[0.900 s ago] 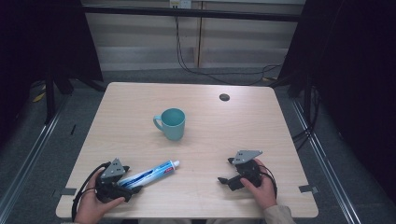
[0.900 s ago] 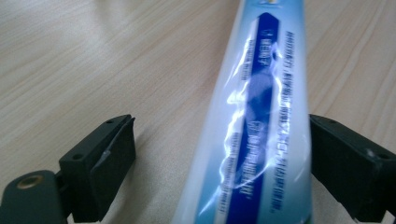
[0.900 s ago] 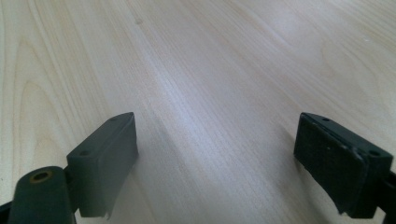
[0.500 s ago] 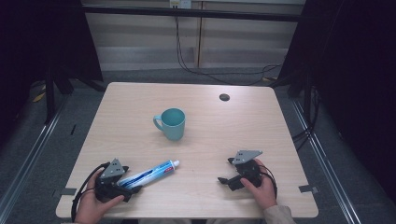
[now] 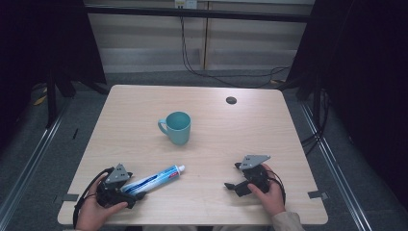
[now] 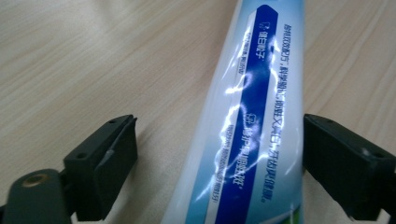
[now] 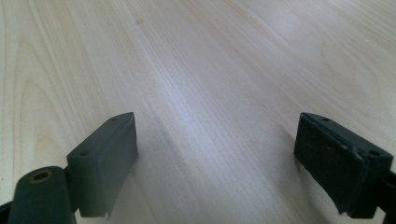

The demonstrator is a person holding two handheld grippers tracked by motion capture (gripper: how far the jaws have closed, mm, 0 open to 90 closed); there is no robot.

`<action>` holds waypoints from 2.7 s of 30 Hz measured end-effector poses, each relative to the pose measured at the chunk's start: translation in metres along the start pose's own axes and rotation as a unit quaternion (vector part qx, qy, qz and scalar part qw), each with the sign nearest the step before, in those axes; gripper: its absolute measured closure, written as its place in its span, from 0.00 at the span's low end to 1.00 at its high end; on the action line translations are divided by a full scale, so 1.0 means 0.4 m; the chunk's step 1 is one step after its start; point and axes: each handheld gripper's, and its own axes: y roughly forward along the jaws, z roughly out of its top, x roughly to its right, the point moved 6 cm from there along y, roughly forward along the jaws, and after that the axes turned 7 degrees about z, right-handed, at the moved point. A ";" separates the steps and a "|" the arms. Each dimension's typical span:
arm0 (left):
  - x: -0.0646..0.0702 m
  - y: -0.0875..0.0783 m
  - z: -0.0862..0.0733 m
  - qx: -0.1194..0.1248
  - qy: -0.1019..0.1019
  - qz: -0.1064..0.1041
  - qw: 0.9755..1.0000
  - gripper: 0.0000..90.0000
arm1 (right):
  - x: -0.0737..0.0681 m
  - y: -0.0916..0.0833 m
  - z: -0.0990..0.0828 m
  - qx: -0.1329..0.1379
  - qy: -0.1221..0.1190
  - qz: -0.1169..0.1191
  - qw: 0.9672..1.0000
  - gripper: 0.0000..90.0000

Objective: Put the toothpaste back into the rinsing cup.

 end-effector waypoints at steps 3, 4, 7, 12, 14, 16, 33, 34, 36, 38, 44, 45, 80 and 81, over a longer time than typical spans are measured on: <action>0.008 -0.002 0.004 -0.017 0.009 -0.005 1.000 0.17 | 0.000 0.000 0.000 0.000 0.000 0.000 1.000 0.14; 0.008 -0.002 0.004 -0.017 0.009 -0.005 1.000 0.17 | 0.000 0.000 0.000 0.000 0.000 0.000 1.000 0.14; 0.010 -0.003 0.012 -0.039 0.014 -0.011 0.999 0.17 | 0.000 0.000 0.000 0.000 0.000 0.000 1.000 0.14; 0.006 -0.006 0.029 -0.067 0.016 -0.017 0.997 0.18 | 0.000 0.000 0.000 0.000 0.000 0.000 1.000 0.14; 0.003 -0.008 0.038 -0.073 0.019 -0.012 0.997 0.18 | 0.000 0.000 0.000 0.000 0.000 0.000 1.000 0.14; 0.003 -0.008 0.042 -0.076 0.014 -0.018 0.997 0.18 | 0.000 0.000 0.000 0.000 0.000 0.000 1.000 0.14; 0.011 0.019 0.074 -0.182 0.068 -0.038 0.980 0.29 | 0.000 0.000 0.000 0.000 0.001 0.000 1.000 0.14; 0.012 0.019 0.077 -0.187 0.073 -0.040 0.979 0.30 | 0.000 0.000 0.000 0.000 0.001 0.000 1.000 0.14; 0.014 0.021 0.079 -0.190 0.075 -0.041 0.978 0.32 | 0.000 0.000 0.000 0.000 0.001 0.000 1.000 0.14; 0.020 0.021 0.087 -0.196 0.083 -0.045 0.976 0.37 | 0.000 0.000 0.000 0.000 0.001 0.000 1.000 0.14; 0.025 0.021 0.096 -0.209 0.100 -0.054 0.971 0.51 | 0.000 0.000 0.000 0.000 0.001 0.000 1.000 0.14; 0.027 0.021 0.098 -0.214 0.104 -0.054 0.970 0.51 | 0.000 0.000 0.000 0.000 0.001 0.000 1.000 0.14; 0.034 0.011 0.208 -0.203 0.103 -0.046 0.973 0.83 | 0.000 0.000 0.000 -0.001 -0.001 0.000 1.000 0.14; 0.034 0.012 0.210 -0.202 0.102 -0.045 0.973 0.83 | 0.000 0.000 0.000 -0.001 -0.001 -0.001 1.000 0.14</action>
